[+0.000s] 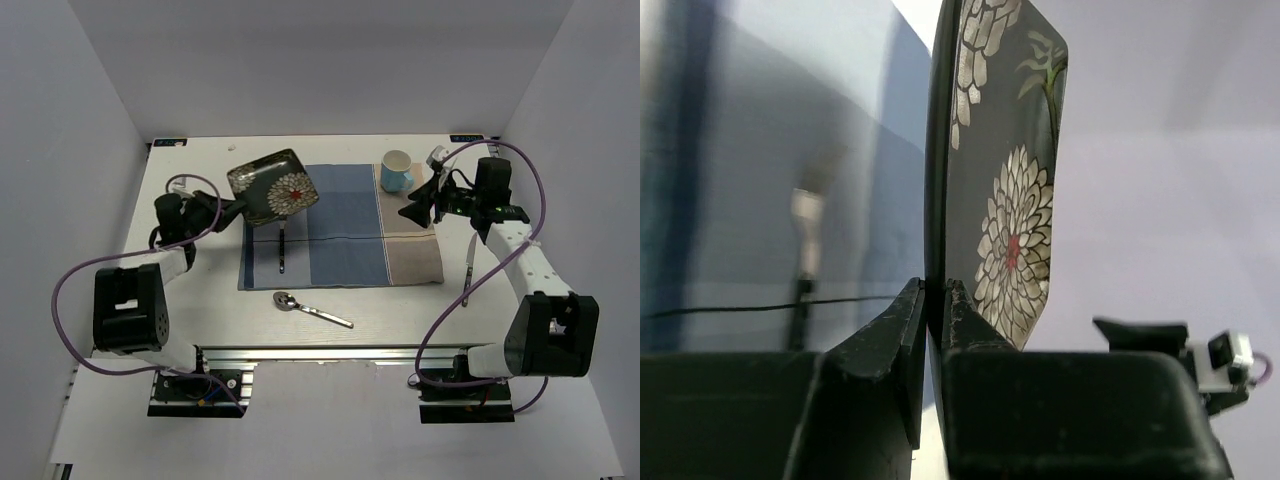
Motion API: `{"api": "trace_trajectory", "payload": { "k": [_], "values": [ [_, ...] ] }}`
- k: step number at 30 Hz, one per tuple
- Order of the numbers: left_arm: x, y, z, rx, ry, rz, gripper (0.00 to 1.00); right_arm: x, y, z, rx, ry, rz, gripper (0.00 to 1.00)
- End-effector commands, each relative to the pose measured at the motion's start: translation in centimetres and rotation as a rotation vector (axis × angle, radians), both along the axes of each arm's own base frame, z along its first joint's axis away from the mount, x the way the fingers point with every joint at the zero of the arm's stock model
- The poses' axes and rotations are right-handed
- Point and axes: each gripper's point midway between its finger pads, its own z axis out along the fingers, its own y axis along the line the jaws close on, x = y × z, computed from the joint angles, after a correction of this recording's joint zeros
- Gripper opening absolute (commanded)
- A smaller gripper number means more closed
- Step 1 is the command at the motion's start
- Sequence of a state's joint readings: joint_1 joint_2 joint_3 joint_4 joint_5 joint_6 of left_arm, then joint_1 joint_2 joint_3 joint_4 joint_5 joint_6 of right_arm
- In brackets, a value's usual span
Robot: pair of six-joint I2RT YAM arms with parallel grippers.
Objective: Set the dinner table for one person
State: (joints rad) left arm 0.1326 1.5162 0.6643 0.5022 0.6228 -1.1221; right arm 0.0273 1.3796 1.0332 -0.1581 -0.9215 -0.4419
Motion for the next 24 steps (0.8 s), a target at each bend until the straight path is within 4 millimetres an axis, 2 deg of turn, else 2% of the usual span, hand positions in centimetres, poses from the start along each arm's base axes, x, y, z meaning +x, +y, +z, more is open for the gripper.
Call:
{"api": "trace_trajectory", "payload": {
  "k": [1,3,4,6,7,13,14,16,19,24],
  "values": [
    [1.1,-4.6,5.7,-0.030,-0.186,-0.152,0.00,0.5,-0.6,2.8,0.005,-0.101,-0.061,0.60],
    [1.5,-6.6,5.9,-0.031,-0.197,-0.208,0.00,0.8,-1.2,2.9,-0.003,-0.114,-0.097,0.60],
    [1.4,-8.7,4.7,-0.035,-0.167,-0.261,0.00,0.8,-1.4,3.2,-0.001,-0.119,-0.113,0.60],
    [2.0,-10.4,4.8,-0.019,-0.175,-0.308,0.00,0.7,-1.5,3.2,-0.001,-0.121,-0.124,0.60],
    [1.9,-11.8,3.6,-0.008,-0.155,-0.347,0.00,0.9,-2.3,3.1,0.000,-0.115,-0.147,0.60],
    [2.8,-16.5,1.8,0.005,-0.137,-0.451,0.00,0.8,-3.2,2.8,-0.003,-0.100,-0.173,0.60],
    [3.0,-16.9,0.8,0.007,-0.122,-0.458,0.00,0.8,-3.2,2.6,-0.005,-0.099,-0.170,0.60],
    [3.1,-18.0,0.6,0.012,-0.129,-0.479,0.00,0.7,-3.2,2.3,-0.007,-0.089,-0.168,0.60],
    [3.3,-18.8,-0.7,0.024,-0.113,-0.497,0.00,0.5,-3.3,1.8,-0.013,-0.080,-0.170,0.60],
    [3.4,-19.0,-2.3,0.046,-0.087,-0.496,0.00,0.5,-3.4,1.1,-0.019,-0.064,-0.173,0.60]
  ]
}}
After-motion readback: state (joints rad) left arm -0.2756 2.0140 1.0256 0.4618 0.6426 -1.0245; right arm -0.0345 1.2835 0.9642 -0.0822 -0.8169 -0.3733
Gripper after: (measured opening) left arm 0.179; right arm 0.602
